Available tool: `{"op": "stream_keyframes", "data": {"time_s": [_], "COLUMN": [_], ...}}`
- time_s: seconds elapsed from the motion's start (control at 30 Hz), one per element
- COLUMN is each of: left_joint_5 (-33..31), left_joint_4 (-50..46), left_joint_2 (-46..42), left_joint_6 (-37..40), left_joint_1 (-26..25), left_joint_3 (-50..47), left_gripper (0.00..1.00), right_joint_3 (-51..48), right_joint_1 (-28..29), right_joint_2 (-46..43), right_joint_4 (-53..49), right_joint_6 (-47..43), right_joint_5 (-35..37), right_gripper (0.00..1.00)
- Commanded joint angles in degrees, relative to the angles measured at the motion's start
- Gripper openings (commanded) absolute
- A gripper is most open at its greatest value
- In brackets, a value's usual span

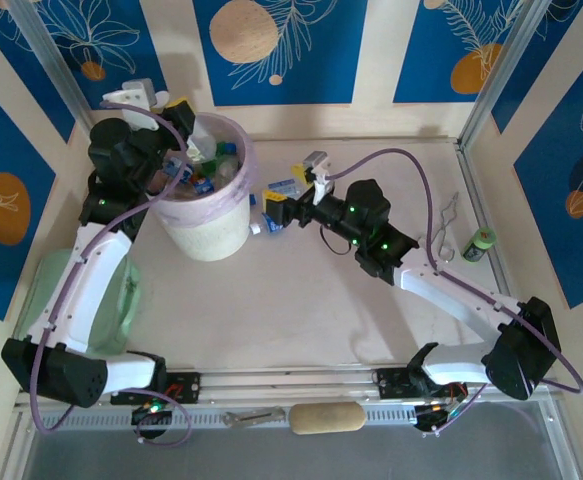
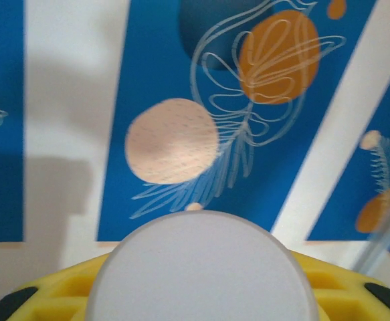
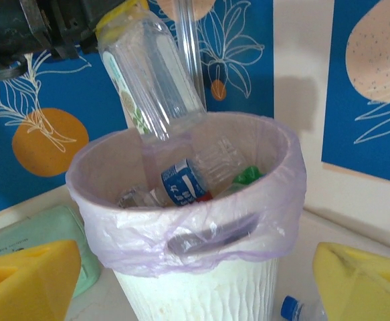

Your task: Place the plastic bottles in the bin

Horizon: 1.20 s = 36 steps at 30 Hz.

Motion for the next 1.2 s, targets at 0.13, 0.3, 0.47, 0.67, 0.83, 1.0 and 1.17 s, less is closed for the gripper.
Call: {"op": "stream_keyframes", "data": {"time_s": [0.13,0.3,0.47,0.67,0.83,1.0,1.17], "left_joint_5": [-2.17,5.92,11.37,16.02,16.04,14.14,11.99], "left_joint_4": [3.06,3.87,3.64,4.63,2.63,-0.94,-4.60], "left_joint_2": [3.55,8.87,12.80,15.67,14.95,11.85,8.10], "left_joint_6": [0.30,-10.99,-17.18,-22.76,-21.93,-18.45,-14.96], "left_joint_1": [1.60,4.97,5.63,6.87,7.45,7.93,8.29], "left_joint_3": [-0.88,-0.67,-0.40,-2.26,-2.47,-2.34,-1.79], "left_gripper": [0.32,0.32,0.36,0.37,0.70,1.00,1.00], "right_joint_3": [-0.89,-1.13,-2.07,-3.08,-3.46,-3.70,-2.64], "right_joint_1": [-0.24,-0.32,-0.45,-0.63,-0.80,-1.26,-4.31], "right_joint_2": [-1.44,-1.89,-2.29,-2.92,-3.10,-2.80,-1.02], "right_joint_4": [-1.86,-2.73,-3.44,-3.70,-3.77,-3.39,-4.66], "right_joint_6": [1.32,0.71,0.34,0.26,-0.05,-0.43,-2.73], "right_joint_5": [0.38,1.13,2.34,2.90,3.42,3.43,2.02], "right_gripper": [0.91,0.91,0.91,0.90,0.91,0.91,0.91]}}
